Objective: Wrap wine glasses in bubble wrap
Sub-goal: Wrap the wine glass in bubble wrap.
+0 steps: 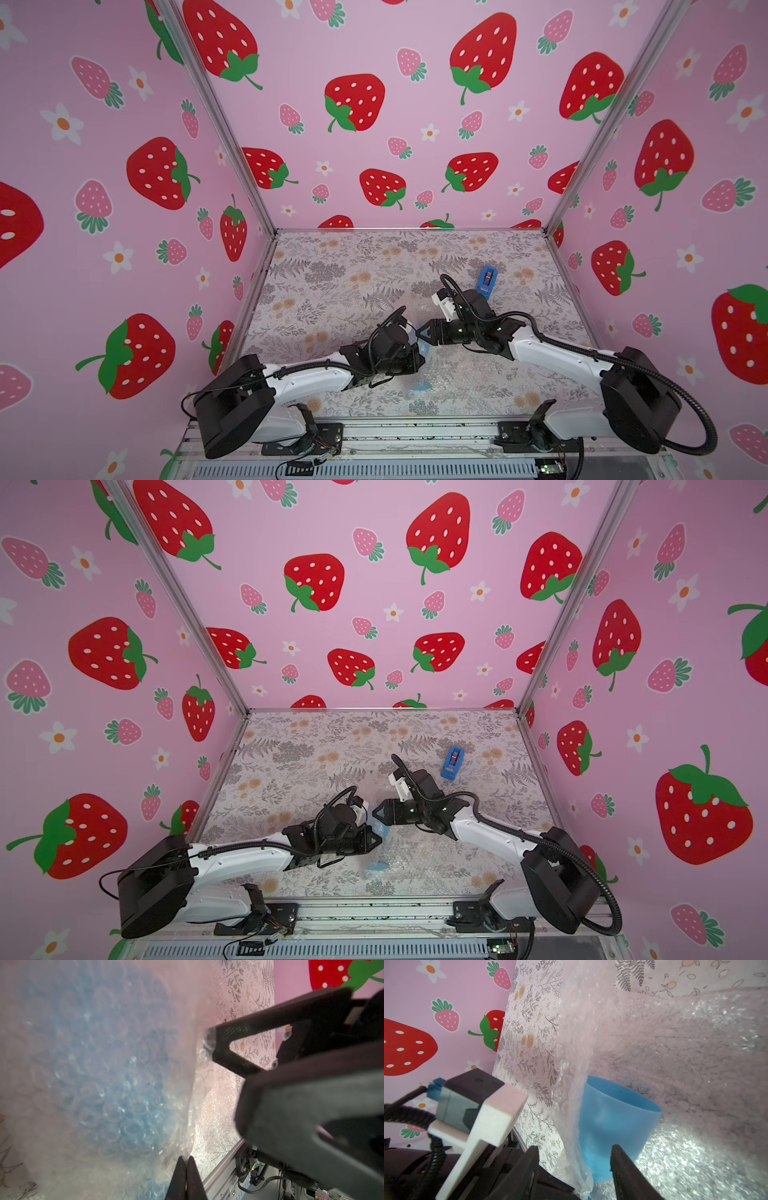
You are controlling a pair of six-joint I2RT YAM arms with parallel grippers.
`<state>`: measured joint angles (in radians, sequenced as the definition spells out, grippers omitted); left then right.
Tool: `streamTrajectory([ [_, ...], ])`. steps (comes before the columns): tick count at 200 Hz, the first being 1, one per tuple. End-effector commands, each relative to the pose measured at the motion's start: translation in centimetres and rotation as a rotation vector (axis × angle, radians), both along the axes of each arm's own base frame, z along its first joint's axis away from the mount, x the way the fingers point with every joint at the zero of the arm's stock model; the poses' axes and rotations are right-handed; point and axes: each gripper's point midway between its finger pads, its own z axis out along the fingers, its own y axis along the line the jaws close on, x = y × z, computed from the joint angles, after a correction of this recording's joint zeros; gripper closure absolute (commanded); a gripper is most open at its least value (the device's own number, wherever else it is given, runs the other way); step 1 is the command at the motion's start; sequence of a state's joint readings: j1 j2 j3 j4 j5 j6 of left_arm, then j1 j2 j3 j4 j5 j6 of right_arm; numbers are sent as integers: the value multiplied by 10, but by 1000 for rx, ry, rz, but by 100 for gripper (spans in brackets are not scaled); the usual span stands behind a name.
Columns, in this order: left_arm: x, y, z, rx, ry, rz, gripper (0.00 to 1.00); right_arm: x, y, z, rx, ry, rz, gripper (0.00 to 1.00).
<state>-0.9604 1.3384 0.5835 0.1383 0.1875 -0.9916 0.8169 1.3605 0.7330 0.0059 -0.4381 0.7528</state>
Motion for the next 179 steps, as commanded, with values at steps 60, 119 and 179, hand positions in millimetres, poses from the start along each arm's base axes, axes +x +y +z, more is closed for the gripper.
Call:
streamTrajectory([
  [60, 7, -19, 15, -56, -54, -41, 93, -3, -4, -6, -108, -45, 4, 54],
  [119, 9, -28, 16, -70, -53, -64, 99, -3, -3, -15, -136, -40, 2, 60],
  [179, 9, -30, 23, -79, -64, -68, 96, -1, -7, -18, -164, -41, -11, 88],
])
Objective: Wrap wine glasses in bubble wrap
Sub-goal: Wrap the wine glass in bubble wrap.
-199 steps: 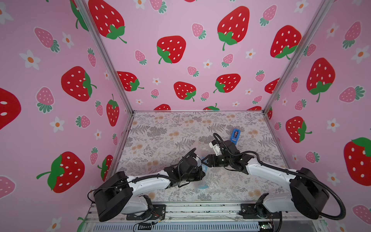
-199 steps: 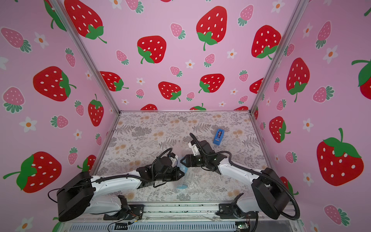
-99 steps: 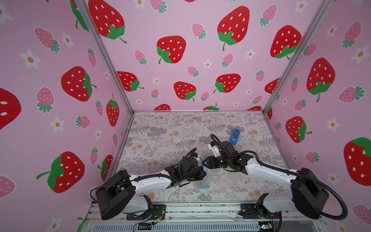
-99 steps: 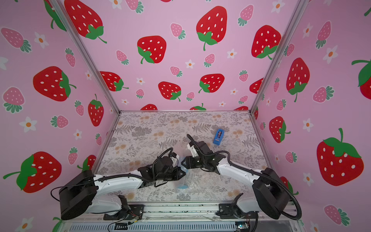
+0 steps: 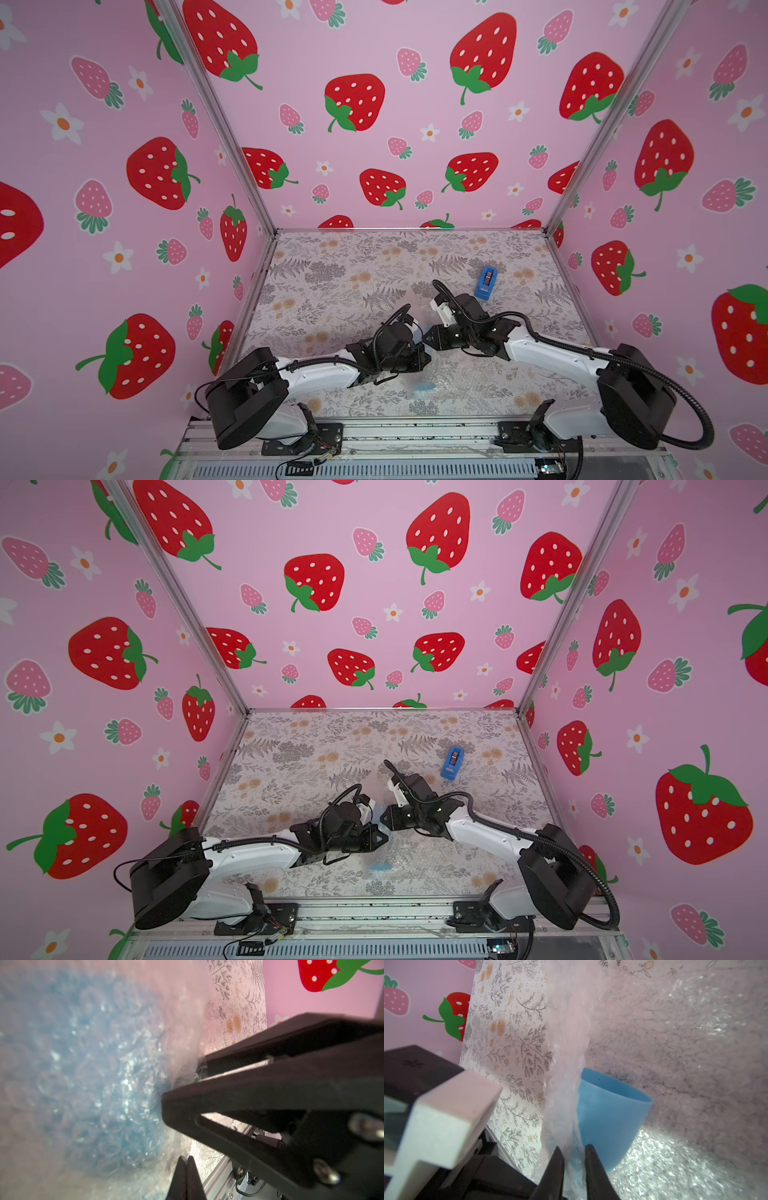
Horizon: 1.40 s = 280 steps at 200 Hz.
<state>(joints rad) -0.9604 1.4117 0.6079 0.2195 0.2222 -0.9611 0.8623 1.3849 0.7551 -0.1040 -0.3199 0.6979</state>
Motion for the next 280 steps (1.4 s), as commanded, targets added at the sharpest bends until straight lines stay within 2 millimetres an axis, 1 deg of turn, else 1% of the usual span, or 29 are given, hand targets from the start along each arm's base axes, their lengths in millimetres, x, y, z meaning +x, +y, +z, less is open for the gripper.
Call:
streamTrajectory([
  [1, 4, -13, 23, -49, -41, -23, 95, 3, 1, 5, -19, -13, -8, 89],
  [5, 5, -13, 24, -48, -41, -22, 95, 3, 1, 4, -23, -14, -10, 93],
  [8, 4, -12, 24, -46, -42, -23, 90, 3, 0, 4, -25, -12, -11, 95],
  [19, 4, -11, 30, -49, -50, -22, 82, 2, -2, 4, -34, -13, -11, 100],
  [29, 4, -10, 35, -49, -57, -21, 72, 1, -4, 3, -40, -11, -8, 100],
  [47, 4, -5, 48, -49, -79, -12, 50, -2, -11, 3, -53, -15, -14, 100],
  [63, 6, 4, 59, -38, -103, 10, 35, -2, -20, 2, -71, -25, -30, 100],
  [87, 6, 16, 72, -15, -135, 26, 18, -3, -34, -1, -90, -23, -58, 100],
  [91, 11, 21, 73, 4, -154, 50, 16, -2, -36, -2, -92, -21, -63, 100],
  [112, 17, 39, 72, 65, -181, 97, 6, -2, -47, -7, -104, -13, -82, 100],
  [129, 23, 48, 69, 74, -201, 109, 3, -1, -54, -12, -113, -5, -100, 100],
  [146, 29, 53, 65, 69, -225, 131, 3, 0, -59, -16, -117, 4, -108, 100],
  [178, 39, 62, 50, 106, -245, 132, 3, 4, -63, -20, -125, 3, -119, 100],
  [210, 44, 57, 36, 94, -178, 107, 4, 7, -64, -28, -126, 15, -130, 100],
  [215, 42, 53, 35, 77, -158, 88, 4, 8, -64, -29, -125, 16, -130, 100],
  [236, 45, 47, 29, 58, -135, 86, 5, 10, -65, -34, -123, 17, -138, 100],
  [257, 47, 43, 22, 52, -116, 87, 3, 13, -64, -37, -100, 25, -151, 100],
  [280, 50, 41, 19, 50, -109, 92, 0, 16, -56, -41, -67, 60, -149, 100],
])
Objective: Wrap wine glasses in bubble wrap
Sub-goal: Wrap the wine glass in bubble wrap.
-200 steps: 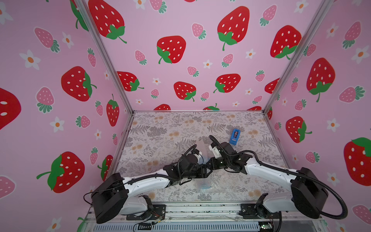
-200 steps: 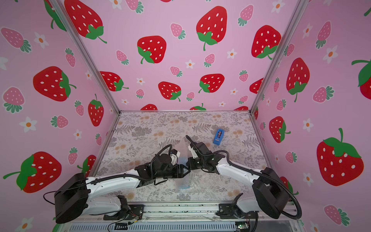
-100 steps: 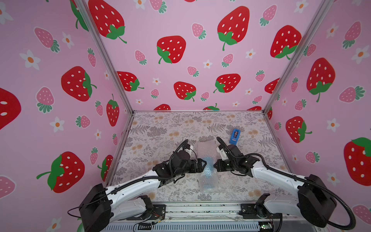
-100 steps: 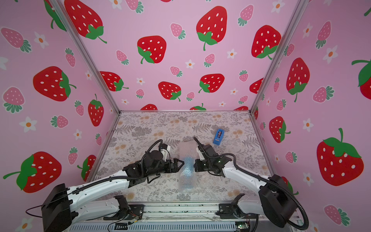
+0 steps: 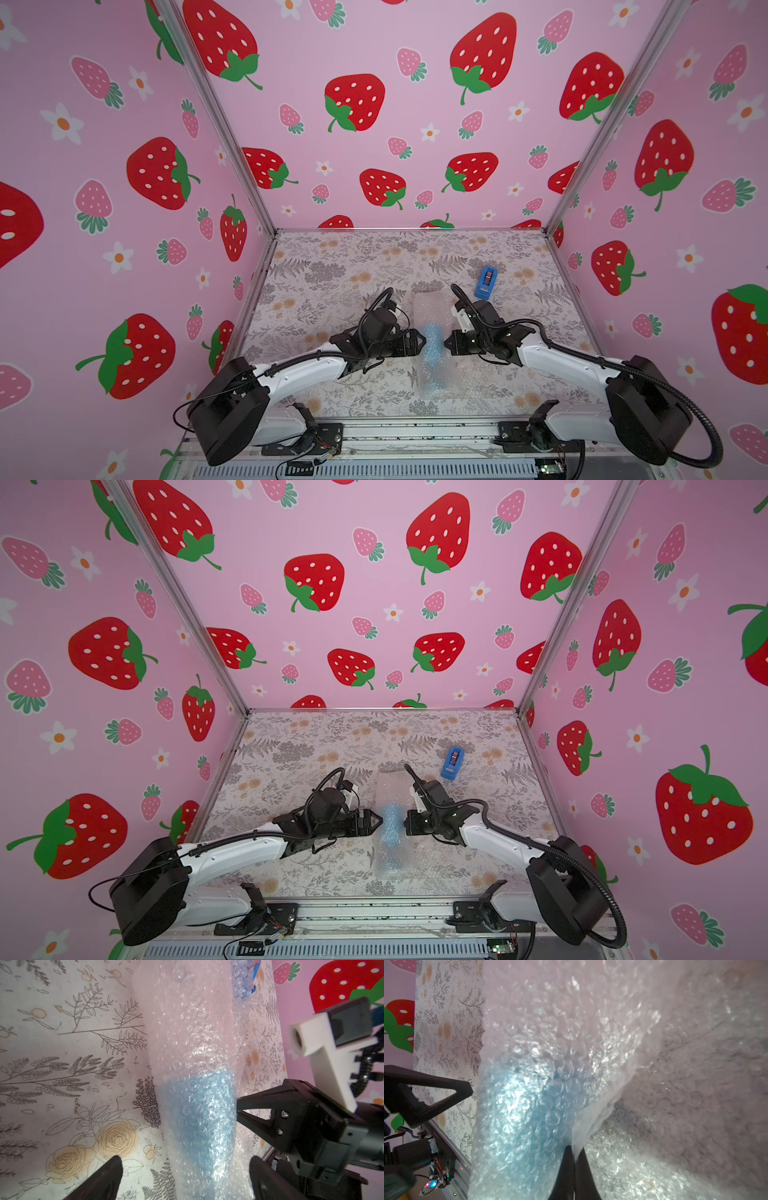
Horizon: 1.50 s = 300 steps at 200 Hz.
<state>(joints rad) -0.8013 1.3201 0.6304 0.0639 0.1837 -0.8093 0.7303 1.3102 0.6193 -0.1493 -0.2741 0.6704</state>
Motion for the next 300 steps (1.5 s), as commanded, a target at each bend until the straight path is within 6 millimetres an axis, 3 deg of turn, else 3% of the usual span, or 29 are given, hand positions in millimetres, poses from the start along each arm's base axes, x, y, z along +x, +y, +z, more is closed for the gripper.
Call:
streamTrajectory([
  [1, 5, -8, 7, -44, -10, -2, 0, 4, 7, -5, 42, 26, -10, 100],
  [101, 23, 0, -7, -83, 48, 104, 1, 12, 23, -30, 104, 41, -16, 100],
  [205, 25, -27, -13, -165, 163, 116, 1, 5, 36, -50, 139, 63, -13, 100],
  [300, 31, -30, -20, -125, 170, 116, 2, -9, 37, -60, 120, 76, -12, 100],
])
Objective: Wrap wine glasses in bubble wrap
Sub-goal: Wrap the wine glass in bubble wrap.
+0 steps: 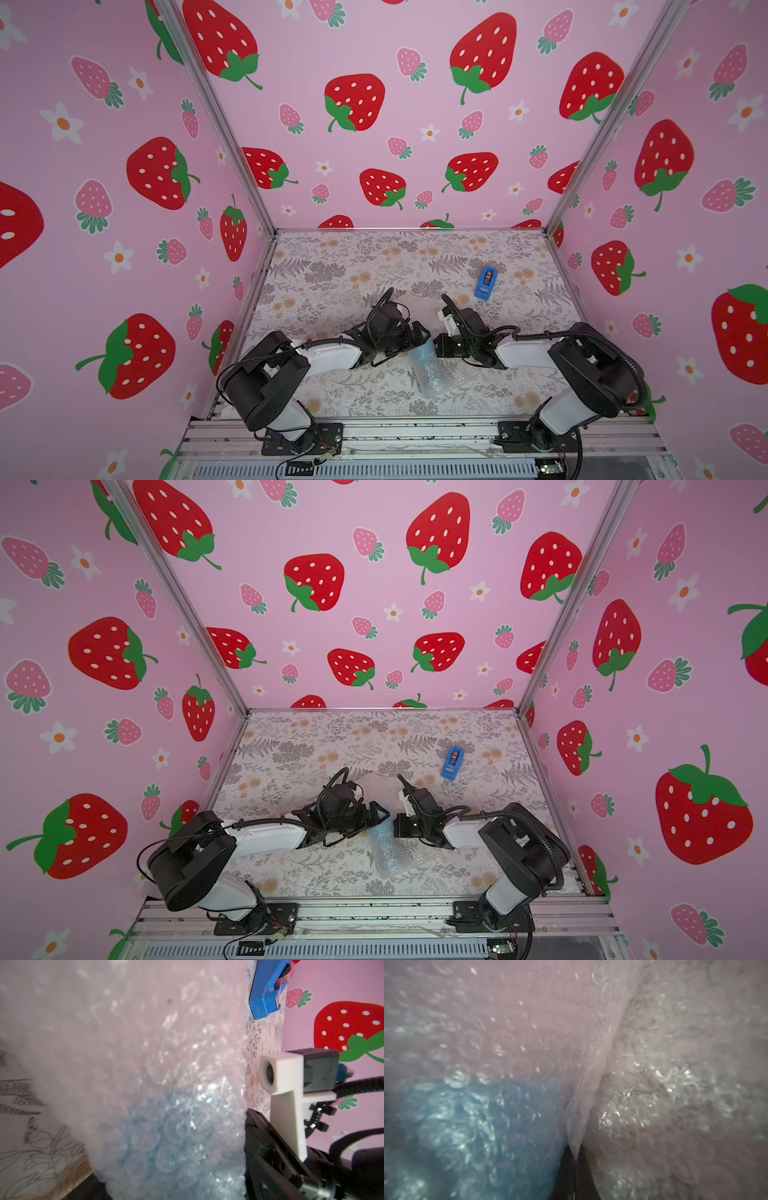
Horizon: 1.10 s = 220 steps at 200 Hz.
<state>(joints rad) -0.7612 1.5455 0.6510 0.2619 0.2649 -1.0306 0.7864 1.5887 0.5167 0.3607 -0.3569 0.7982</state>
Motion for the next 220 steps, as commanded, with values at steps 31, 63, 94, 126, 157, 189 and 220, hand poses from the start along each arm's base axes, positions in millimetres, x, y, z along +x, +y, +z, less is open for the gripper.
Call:
streamTrajectory([
  [31, 8, 2, 7, 107, 8, 4, 12, -11, -11, -14, -45, 41, -29, 100],
  [63, 5, 2, -1, 148, 38, -18, 20, -12, -12, -14, -47, 41, -30, 93],
  [94, 2, 4, -7, 201, 61, -43, 23, -11, -15, -11, -57, 28, -34, 83],
  [126, 0, 6, -8, 262, 76, -79, 24, -12, -18, -10, -76, 26, -32, 81],
  [157, -2, 11, -7, 323, 69, -98, 23, -13, -24, -10, -102, 21, -35, 80],
  [189, -3, 13, -8, 373, 69, -118, 23, -14, -29, -9, -132, 17, -34, 79],
  [220, -4, 13, -8, 413, 69, -128, 23, -15, -42, -5, -193, 7, -41, 78],
])
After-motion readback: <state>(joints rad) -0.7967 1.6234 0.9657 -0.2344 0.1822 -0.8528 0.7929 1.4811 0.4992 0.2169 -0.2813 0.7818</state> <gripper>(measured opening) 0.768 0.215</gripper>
